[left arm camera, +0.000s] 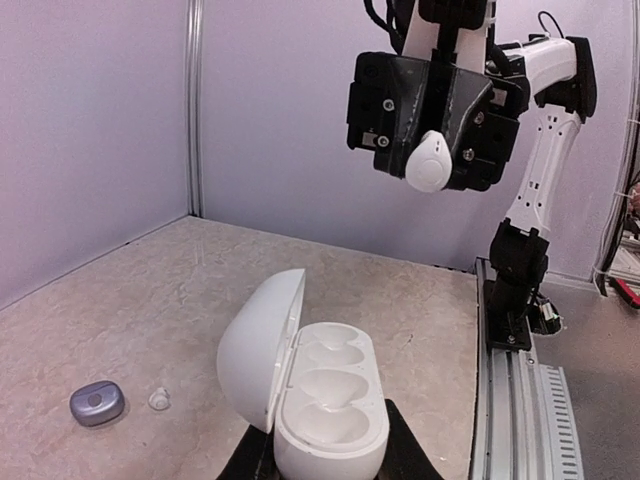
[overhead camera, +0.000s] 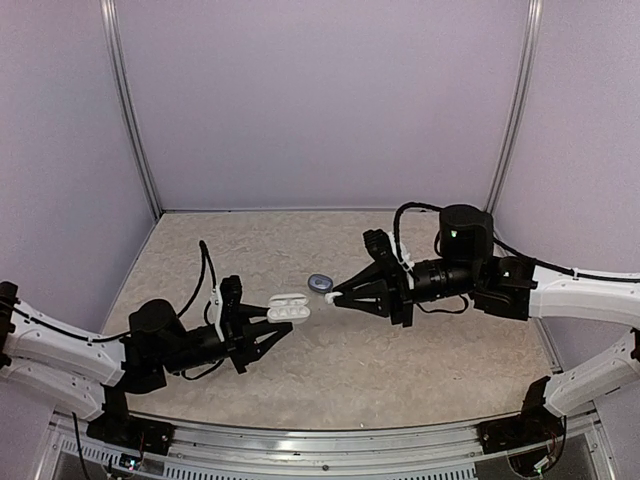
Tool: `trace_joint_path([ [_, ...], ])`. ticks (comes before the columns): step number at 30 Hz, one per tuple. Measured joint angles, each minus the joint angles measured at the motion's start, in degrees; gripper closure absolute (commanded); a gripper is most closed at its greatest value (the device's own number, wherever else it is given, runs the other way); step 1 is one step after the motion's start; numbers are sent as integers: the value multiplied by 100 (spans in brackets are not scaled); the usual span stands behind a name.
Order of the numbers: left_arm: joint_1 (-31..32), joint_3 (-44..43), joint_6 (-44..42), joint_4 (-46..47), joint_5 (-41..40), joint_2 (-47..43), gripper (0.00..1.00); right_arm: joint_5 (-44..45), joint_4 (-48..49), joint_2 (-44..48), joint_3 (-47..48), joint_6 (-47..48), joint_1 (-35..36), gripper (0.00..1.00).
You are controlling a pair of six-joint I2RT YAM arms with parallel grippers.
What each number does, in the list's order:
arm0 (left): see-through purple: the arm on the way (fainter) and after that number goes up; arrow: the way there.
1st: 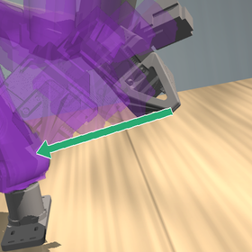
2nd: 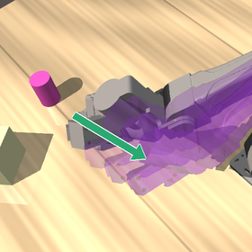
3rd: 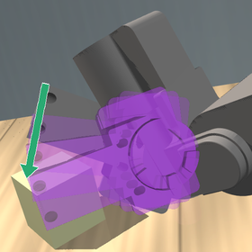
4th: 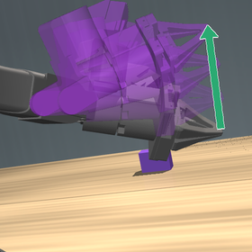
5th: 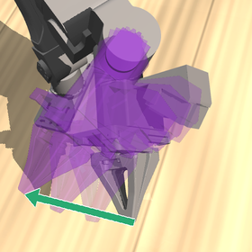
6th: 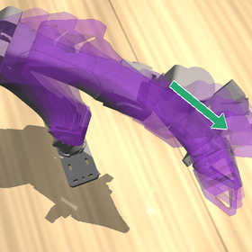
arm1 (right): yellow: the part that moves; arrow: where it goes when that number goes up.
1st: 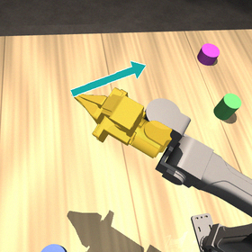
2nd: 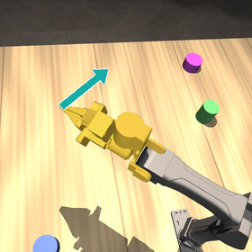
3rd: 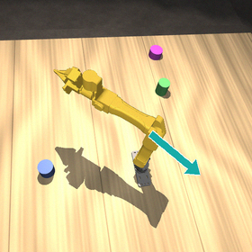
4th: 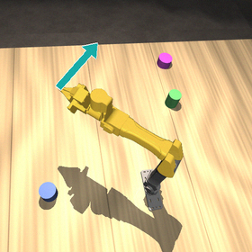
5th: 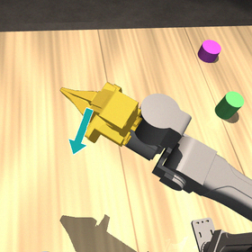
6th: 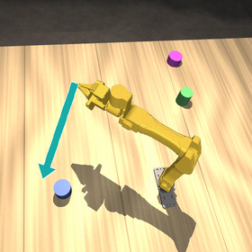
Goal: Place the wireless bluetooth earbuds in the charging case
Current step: Insert the right earbud into the right side groove of the charging case.
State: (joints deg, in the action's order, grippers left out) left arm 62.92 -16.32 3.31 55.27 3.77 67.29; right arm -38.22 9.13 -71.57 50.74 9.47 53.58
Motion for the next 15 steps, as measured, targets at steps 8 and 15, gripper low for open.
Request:
trace_joint_path([
  [8,280,-376,-197,2,278,157,97,358,-87,-155,164,46,599,90],
  [15,404,-479,-361,-2,455,254,97,511,-212,-221,214,146,691,89],
])
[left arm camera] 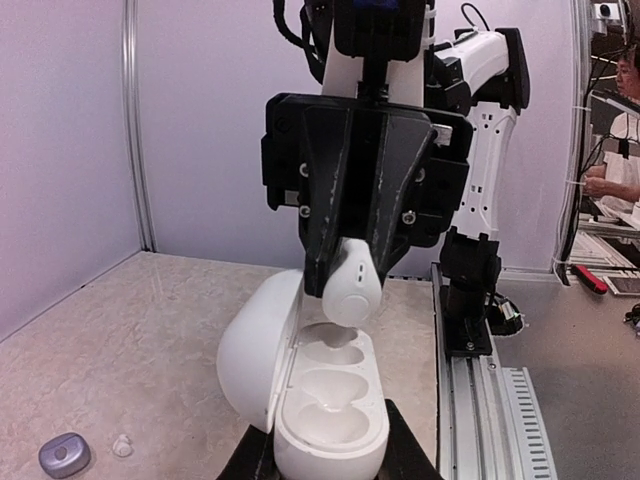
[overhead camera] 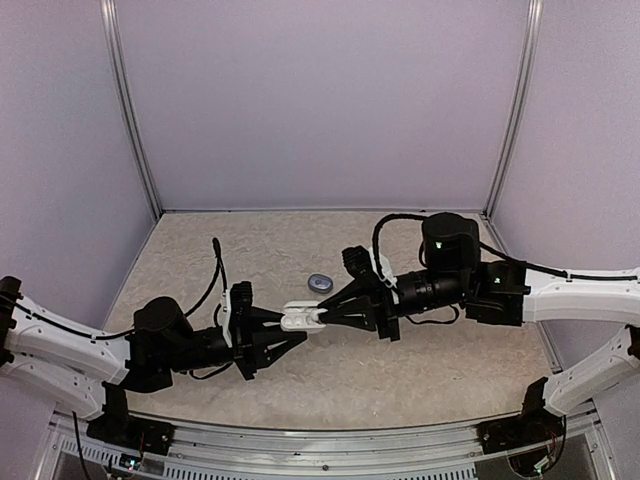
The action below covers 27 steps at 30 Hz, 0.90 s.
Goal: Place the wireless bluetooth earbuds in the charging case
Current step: Insert the right earbud into the right side groove of the charging case.
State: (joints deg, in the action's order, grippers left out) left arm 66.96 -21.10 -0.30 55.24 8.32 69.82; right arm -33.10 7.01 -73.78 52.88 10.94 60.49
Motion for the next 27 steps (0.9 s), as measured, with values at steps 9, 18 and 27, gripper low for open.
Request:
trace_joint_path([
  [9,11,-9,-22,0,42,4,97,48,-63,-37,0,42,15,88],
  [18,11,-81,-26,-37,42,44,97,138,-68,-63,0,59,59,87],
  [27,9,-83,-24,-59,22,66,97,138,-72,-98,0,66,68,72],
])
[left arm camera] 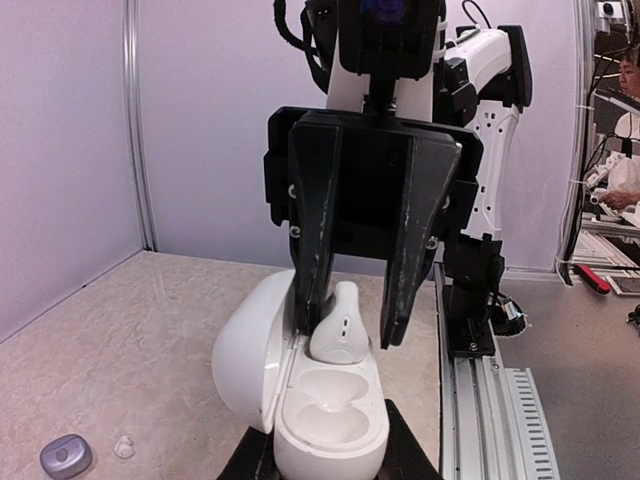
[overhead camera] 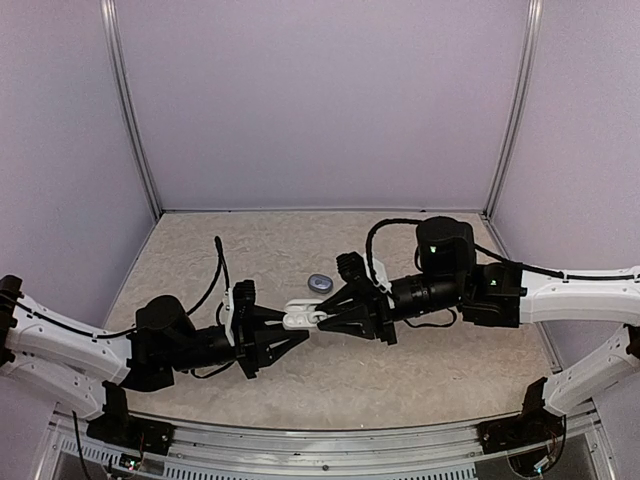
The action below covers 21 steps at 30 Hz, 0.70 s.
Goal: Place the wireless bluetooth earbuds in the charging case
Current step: Insert the right earbud into the right side groove of the charging case, then adjust the left earbud at the center of the board.
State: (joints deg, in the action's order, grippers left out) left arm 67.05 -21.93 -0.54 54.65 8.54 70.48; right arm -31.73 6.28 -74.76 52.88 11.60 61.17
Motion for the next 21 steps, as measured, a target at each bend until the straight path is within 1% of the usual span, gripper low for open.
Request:
trace_joint_path([
  [4,2,-9,-4,-24,0,0,97,17,-66,9,0,9,35,70],
  [11,2,-11,-50,-70,7,-2,97,179,-380,212,0,31,48,69],
  [15,2,-11,-109,-136,7,-2,97,302,-640,393,52,52,50,72],
  [21,2,-136,-214,-400,-4,0,97,507,-1139,420,356,92,66,74],
])
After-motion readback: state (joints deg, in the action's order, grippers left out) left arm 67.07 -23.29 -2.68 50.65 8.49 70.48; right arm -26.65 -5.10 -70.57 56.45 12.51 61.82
